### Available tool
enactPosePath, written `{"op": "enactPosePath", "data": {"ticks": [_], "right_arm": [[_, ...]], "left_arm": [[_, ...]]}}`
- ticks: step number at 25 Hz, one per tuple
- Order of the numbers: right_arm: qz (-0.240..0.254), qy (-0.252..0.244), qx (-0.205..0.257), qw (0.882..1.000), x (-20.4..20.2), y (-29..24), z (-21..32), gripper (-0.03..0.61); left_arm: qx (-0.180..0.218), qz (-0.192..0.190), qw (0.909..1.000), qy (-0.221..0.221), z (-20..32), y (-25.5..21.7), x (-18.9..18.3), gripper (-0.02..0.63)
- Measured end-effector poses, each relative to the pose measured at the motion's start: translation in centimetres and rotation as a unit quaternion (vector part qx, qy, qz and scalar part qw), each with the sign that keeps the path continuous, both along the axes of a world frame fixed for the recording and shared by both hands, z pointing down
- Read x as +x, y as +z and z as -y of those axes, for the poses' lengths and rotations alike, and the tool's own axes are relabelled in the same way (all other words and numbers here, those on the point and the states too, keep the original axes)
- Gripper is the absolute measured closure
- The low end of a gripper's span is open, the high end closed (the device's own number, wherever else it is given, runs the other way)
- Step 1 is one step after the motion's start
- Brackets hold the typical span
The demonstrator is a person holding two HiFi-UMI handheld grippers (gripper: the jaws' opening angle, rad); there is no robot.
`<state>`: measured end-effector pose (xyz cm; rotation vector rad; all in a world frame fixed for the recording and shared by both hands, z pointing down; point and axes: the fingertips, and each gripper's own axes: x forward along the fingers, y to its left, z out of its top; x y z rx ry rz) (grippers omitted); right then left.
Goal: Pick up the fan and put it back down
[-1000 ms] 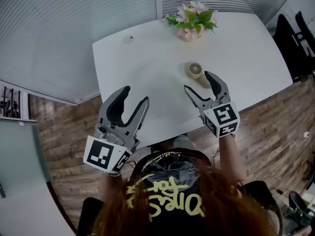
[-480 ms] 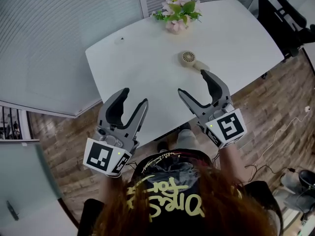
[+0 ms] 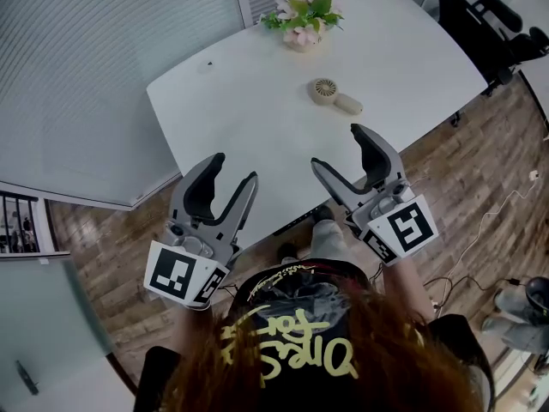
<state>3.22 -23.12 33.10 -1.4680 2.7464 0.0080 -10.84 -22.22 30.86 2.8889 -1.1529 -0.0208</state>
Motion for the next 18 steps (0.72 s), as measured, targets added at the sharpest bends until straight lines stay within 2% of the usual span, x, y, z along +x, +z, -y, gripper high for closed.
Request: {"op": "enactPosePath", "data": {"ticks": [10,16,17,18], "right_arm": [[-0.012,0.008,0.001,1.0,-0.1,0.0,-1.1,0.25],[-0.018,-0.007,-0.001,1.0,-1.1,0.2,-1.6,0.253],[-0.019,-0.007,0.0,1.0,-1.1,0.2,-1.7,0.264],[-0.022,-0.007,0.001,1.0,-1.1,0.2,-1.7,0.31]], "left_arm": [[0.001,-0.01,0.9999,0.008,-0.8,0.1,0.1,0.408],[0.002,-0.012,0.9999,0.009,-1.0,0.1,0.0,0.408],[0.002,-0.012,0.9999,0.008,-1.0,0.1,0.0,0.41],[0.002,-0.013,0.9999,0.008,-1.0,0.1,0.0,0.411]]}}
